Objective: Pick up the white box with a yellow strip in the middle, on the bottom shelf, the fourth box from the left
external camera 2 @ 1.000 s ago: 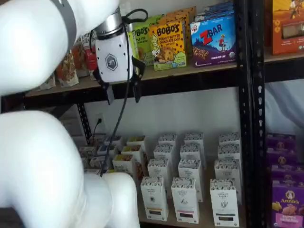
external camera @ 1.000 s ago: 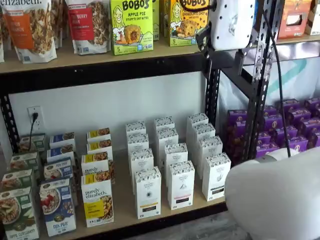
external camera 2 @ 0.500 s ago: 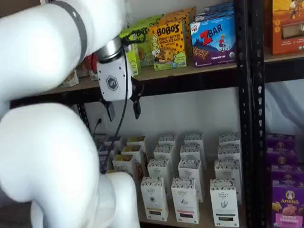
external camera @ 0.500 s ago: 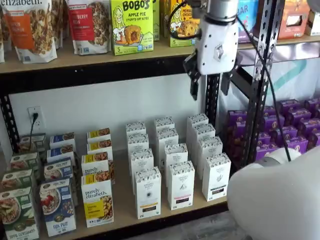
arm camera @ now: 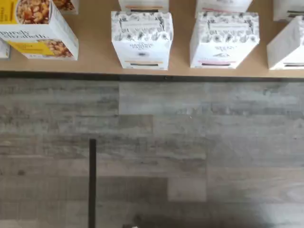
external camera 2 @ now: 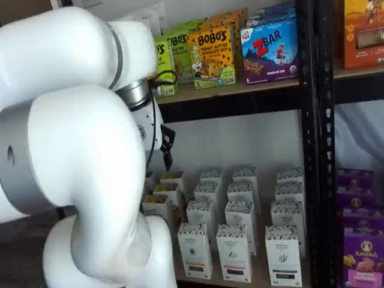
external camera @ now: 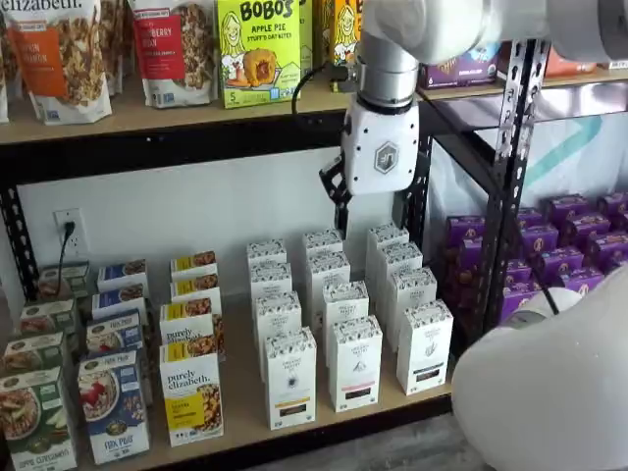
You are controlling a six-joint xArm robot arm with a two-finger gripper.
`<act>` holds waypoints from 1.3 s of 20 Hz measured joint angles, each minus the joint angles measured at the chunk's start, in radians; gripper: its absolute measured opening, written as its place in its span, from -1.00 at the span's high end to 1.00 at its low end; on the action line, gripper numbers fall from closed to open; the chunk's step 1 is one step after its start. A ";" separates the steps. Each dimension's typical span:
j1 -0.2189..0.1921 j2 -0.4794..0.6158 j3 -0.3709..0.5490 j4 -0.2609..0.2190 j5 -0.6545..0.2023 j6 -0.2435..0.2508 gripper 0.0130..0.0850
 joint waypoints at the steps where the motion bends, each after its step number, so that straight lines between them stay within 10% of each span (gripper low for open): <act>1: 0.000 0.015 0.006 0.002 -0.023 -0.001 -1.00; 26: -0.022 0.403 0.011 -0.030 -0.400 0.009 -1.00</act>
